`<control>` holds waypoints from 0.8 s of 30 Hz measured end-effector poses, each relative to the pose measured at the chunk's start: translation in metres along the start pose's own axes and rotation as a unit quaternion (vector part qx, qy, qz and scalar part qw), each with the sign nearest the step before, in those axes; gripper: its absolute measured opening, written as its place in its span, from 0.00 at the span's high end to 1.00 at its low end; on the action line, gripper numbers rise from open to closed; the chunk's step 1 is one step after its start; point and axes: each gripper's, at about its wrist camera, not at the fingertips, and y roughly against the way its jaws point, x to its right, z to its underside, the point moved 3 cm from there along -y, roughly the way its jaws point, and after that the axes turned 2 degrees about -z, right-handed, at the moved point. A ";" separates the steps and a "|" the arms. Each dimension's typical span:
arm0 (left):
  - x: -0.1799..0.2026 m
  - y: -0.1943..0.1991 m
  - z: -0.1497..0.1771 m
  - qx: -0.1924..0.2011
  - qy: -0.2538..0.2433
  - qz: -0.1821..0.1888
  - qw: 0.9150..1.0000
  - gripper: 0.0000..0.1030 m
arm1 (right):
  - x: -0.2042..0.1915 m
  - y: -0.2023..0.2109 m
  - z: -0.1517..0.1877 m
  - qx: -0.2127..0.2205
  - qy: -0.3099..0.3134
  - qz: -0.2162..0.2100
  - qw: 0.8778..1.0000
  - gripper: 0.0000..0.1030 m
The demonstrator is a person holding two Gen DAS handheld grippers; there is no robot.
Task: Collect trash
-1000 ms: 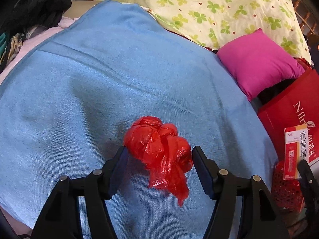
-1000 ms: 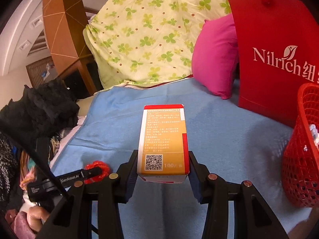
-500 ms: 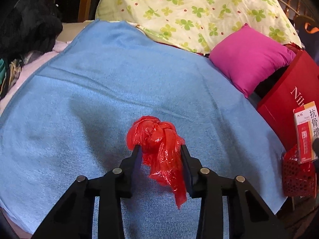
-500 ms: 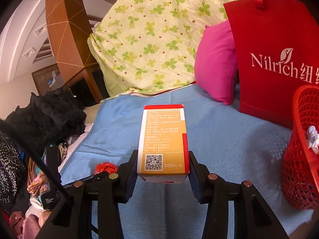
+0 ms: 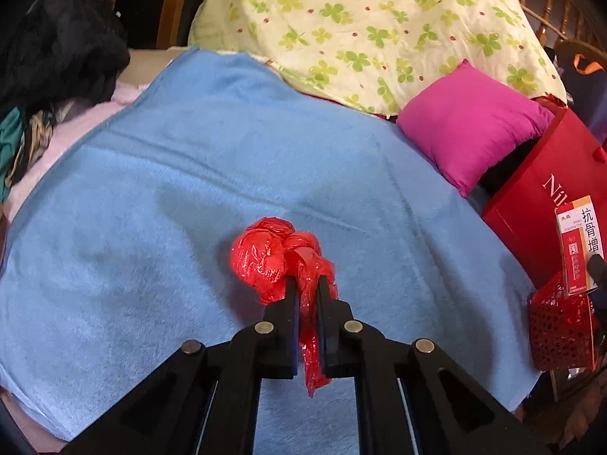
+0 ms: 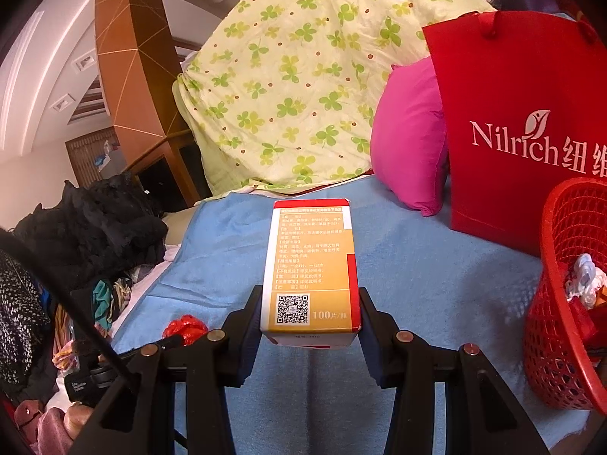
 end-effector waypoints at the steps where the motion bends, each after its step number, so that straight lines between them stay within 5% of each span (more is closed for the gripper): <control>1: -0.004 0.000 0.002 -0.006 0.001 -0.002 1.000 0.92 | 0.001 0.000 0.000 0.000 -0.002 0.001 1.000 0.53; 5: -0.021 0.001 0.008 -0.027 0.012 0.000 1.000 0.79 | 0.005 -0.001 -0.001 -0.005 -0.014 -0.004 1.000 0.53; 7: -0.028 0.003 0.010 -0.032 0.021 -0.003 0.999 0.48 | 0.005 -0.002 -0.001 -0.008 -0.016 -0.004 1.000 0.53; 8: -0.031 0.004 0.011 -0.033 0.027 -0.002 0.999 0.43 | 0.005 -0.004 -0.002 -0.010 -0.016 -0.006 1.000 0.53; 16: -0.030 -0.003 0.004 -0.037 0.072 0.023 0.996 0.36 | -0.011 -0.011 0.003 -0.016 0.003 -0.009 1.000 0.53; 24: -0.020 -0.034 0.003 -0.031 0.104 -0.015 0.994 0.36 | -0.010 -0.016 0.007 -0.025 0.009 -0.002 1.000 0.53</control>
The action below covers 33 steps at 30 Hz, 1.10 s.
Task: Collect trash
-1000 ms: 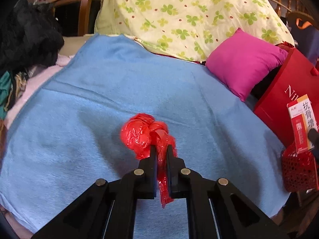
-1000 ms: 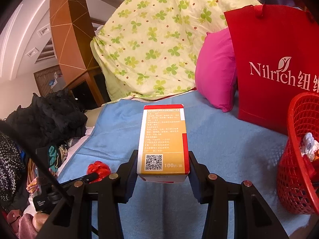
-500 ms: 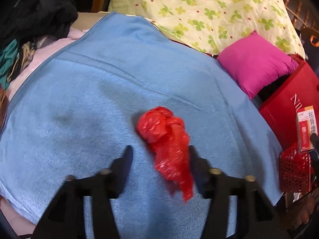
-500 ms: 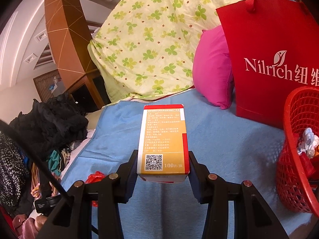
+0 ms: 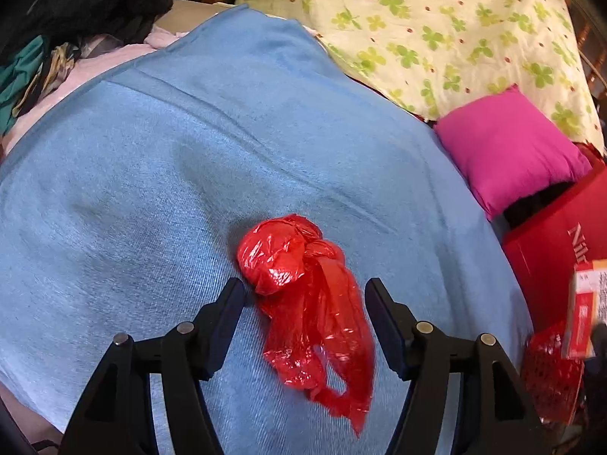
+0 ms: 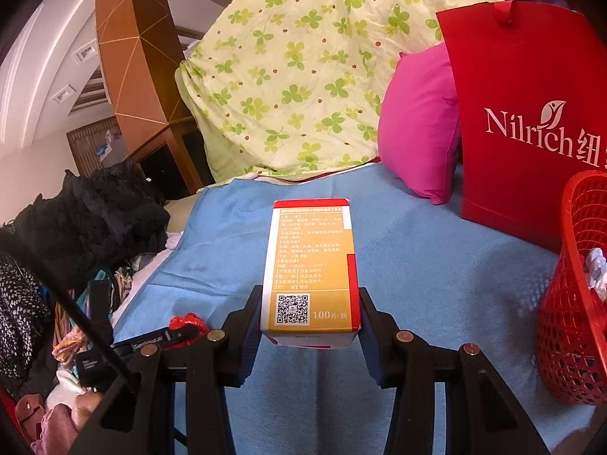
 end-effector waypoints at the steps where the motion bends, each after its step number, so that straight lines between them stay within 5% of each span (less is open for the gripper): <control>1: 0.000 0.000 0.000 0.005 0.002 0.002 1.000 0.46 | 0.000 0.000 0.000 0.000 0.000 0.001 1.000 0.53; 4: 0.004 0.001 -0.001 0.012 -0.010 0.011 1.000 0.56 | 0.003 0.003 0.000 0.002 -0.001 0.000 1.000 0.53; 14: 0.029 0.043 0.003 0.073 -0.100 -0.007 0.992 0.59 | 0.010 0.018 -0.006 0.021 -0.009 -0.007 1.000 0.53; 24: 0.092 0.102 0.021 0.129 -0.211 -0.057 0.967 0.59 | 0.021 0.044 -0.015 0.055 -0.014 -0.008 0.998 0.53; 33: 0.160 0.156 0.042 0.177 -0.292 -0.058 0.938 0.59 | 0.031 0.079 -0.019 0.107 -0.018 0.005 0.994 0.53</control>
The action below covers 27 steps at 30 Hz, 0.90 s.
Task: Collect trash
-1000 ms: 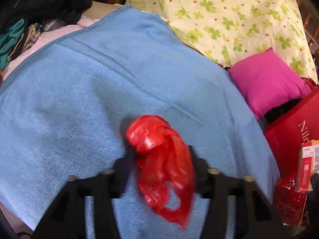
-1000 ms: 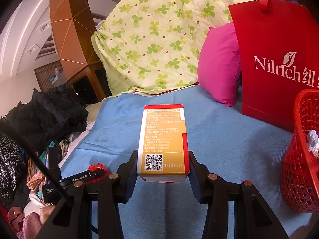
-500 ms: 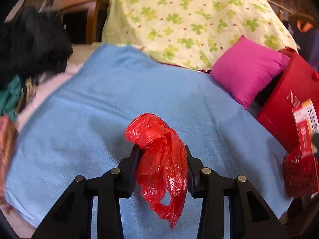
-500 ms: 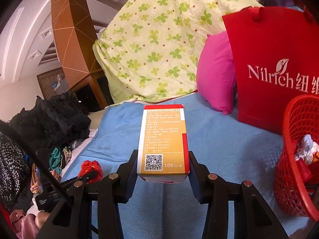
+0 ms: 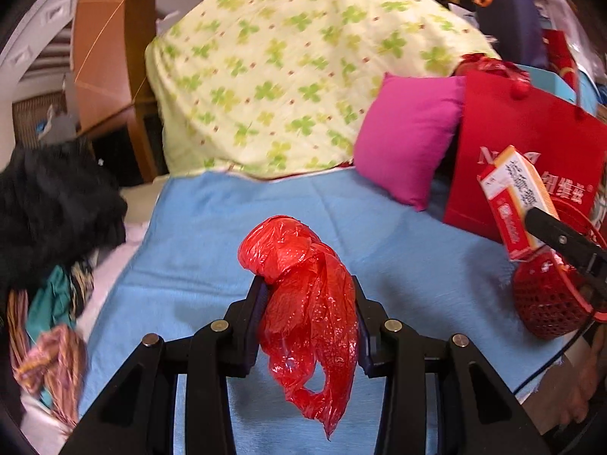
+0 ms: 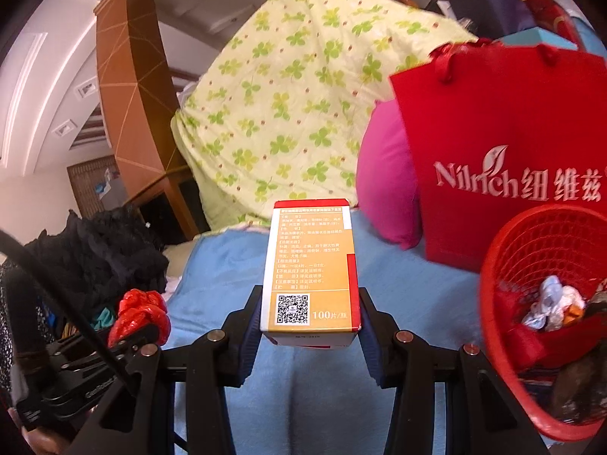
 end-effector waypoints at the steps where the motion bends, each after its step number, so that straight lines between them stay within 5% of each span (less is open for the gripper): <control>1: 0.004 0.004 -0.003 0.004 -0.004 0.002 1.000 0.59 | 0.000 0.004 -0.001 0.007 0.000 -0.001 1.000 0.53; 11: 0.052 0.038 -0.025 0.030 -0.042 0.018 0.998 0.59 | 0.010 0.047 -0.018 0.072 0.018 0.015 0.997 0.53; 27: 0.117 0.036 -0.040 0.033 -0.084 0.036 0.995 0.59 | 0.065 0.077 -0.031 0.097 -0.031 0.030 0.994 0.53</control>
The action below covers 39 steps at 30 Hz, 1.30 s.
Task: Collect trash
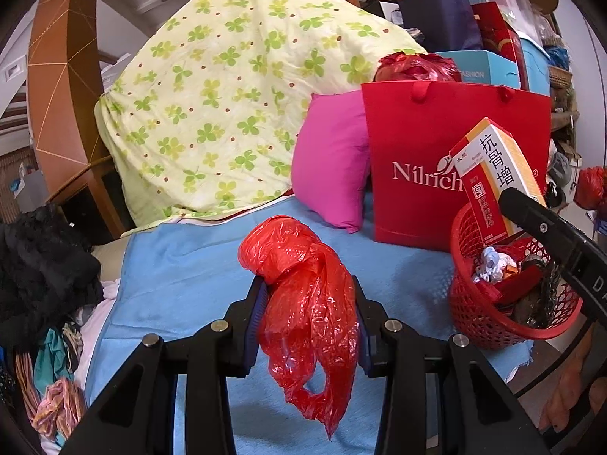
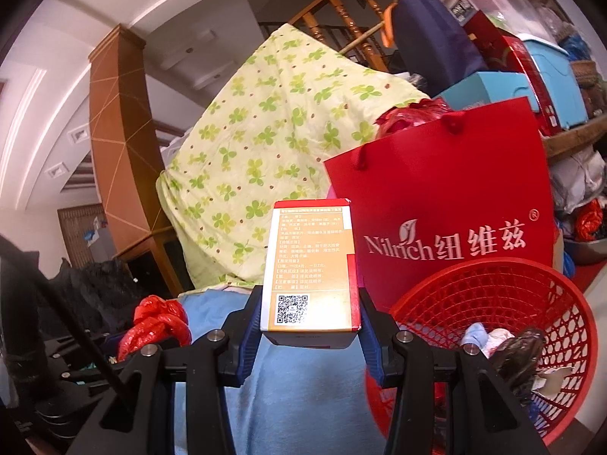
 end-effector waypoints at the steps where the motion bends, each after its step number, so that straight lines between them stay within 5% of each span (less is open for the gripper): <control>1: 0.002 0.000 -0.001 0.000 -0.001 0.001 1.000 0.59 | 0.004 0.001 -0.001 0.001 -0.007 0.001 1.000 0.53; 22: 0.064 0.003 -0.036 0.023 -0.044 0.038 0.998 0.59 | 0.061 0.026 -0.017 0.034 -0.075 0.036 0.996 0.53; 31: 0.102 0.003 -0.054 0.026 -0.029 0.152 0.988 0.59 | 0.105 0.040 -0.021 0.054 -0.153 0.060 0.985 0.53; 39: 0.152 -0.024 -0.059 -0.011 -0.020 0.265 0.964 0.56 | 0.157 0.043 -0.013 0.041 -0.258 0.078 0.962 0.52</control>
